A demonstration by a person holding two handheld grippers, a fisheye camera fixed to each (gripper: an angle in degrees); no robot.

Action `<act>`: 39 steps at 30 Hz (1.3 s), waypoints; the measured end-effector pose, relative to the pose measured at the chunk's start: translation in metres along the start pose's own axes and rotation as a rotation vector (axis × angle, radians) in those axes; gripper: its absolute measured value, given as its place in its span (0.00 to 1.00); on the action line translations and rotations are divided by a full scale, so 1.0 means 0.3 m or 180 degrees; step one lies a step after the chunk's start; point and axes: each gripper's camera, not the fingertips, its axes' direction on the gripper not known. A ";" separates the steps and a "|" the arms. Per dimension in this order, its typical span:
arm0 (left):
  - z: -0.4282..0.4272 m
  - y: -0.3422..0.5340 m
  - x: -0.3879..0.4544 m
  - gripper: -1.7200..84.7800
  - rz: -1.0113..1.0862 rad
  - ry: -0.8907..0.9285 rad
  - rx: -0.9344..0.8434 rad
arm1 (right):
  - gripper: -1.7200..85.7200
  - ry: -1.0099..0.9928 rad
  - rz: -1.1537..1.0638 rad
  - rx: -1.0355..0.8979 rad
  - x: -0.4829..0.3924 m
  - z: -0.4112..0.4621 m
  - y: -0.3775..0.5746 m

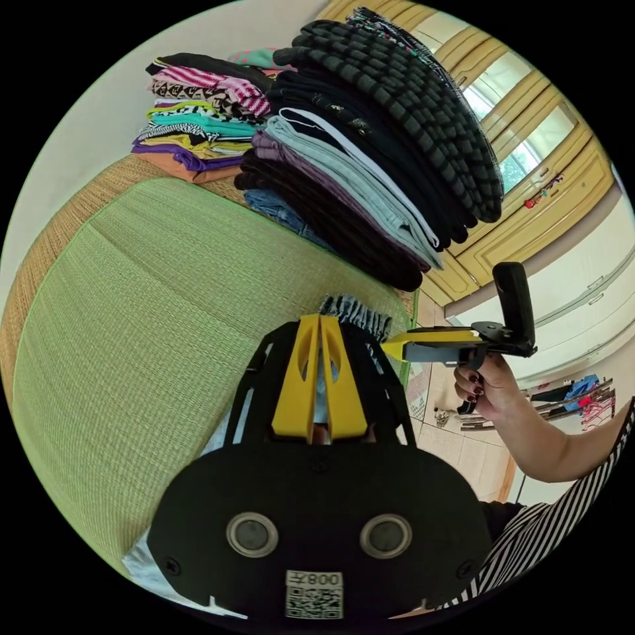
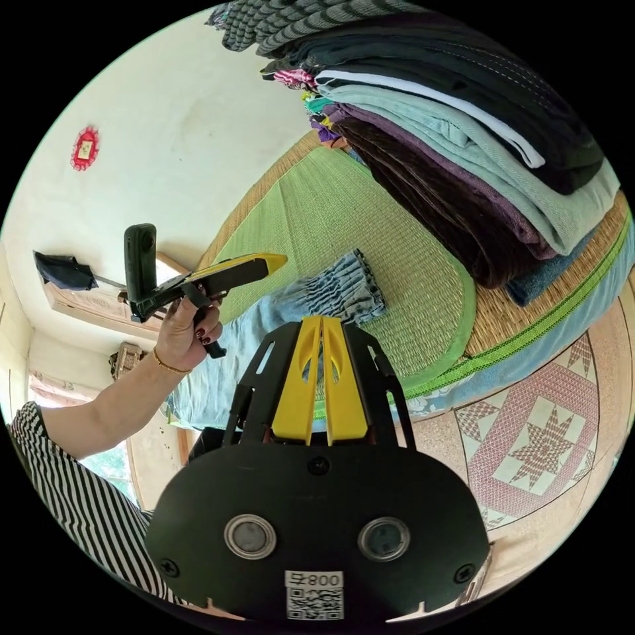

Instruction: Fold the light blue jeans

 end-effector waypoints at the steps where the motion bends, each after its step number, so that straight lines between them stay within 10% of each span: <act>1: 0.010 -0.002 -0.004 0.02 -0.0029 -0.0084 -0.0049 | 0.02 0.0088 -0.0013 -0.0078 -0.006 0.016 -0.005; 39: -0.230 0.391 -0.149 0.03 0.0061 -0.0065 0.0102 | 0.02 0.0109 0.0098 -0.0167 -0.163 -0.034 0.060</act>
